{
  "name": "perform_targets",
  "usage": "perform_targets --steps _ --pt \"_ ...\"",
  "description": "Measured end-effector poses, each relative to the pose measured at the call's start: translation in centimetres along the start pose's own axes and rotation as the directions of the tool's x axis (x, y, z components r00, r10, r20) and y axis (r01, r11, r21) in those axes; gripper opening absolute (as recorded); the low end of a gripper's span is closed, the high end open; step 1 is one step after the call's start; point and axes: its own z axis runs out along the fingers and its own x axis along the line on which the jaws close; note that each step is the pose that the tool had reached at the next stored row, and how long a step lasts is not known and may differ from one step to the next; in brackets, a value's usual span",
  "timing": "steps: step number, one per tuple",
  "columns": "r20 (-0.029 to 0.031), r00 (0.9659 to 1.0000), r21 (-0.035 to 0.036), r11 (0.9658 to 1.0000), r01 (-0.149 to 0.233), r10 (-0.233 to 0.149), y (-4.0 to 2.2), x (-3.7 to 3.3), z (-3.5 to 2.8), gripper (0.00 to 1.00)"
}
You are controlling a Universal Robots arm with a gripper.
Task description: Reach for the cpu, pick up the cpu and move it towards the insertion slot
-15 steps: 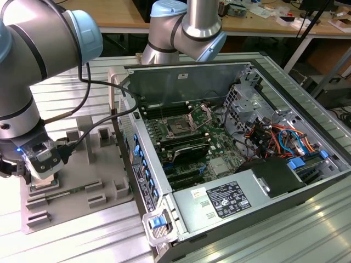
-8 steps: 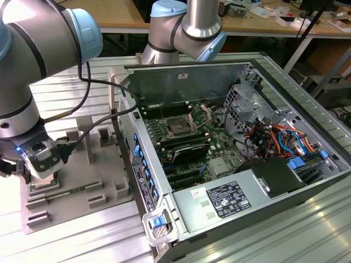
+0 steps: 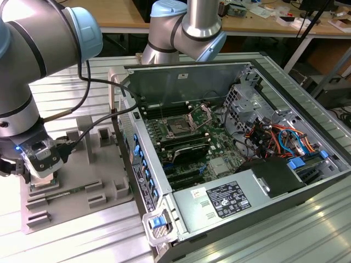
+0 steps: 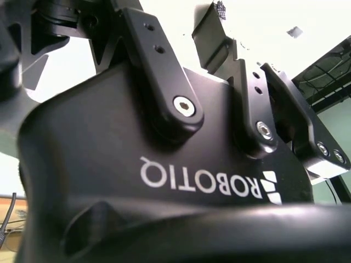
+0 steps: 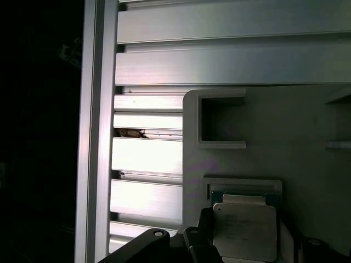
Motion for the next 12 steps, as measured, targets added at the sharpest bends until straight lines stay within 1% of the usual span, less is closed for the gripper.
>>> perform_targets --steps 9,12 --pt "0.0000 1.0000 -0.0005 1.0000 0.000 0.000 0.00 0.00 -0.20 0.55" --pt "0.0001 1.0000 -0.0010 1.0000 0.000 0.000 0.00 0.00 -0.38 0.55"
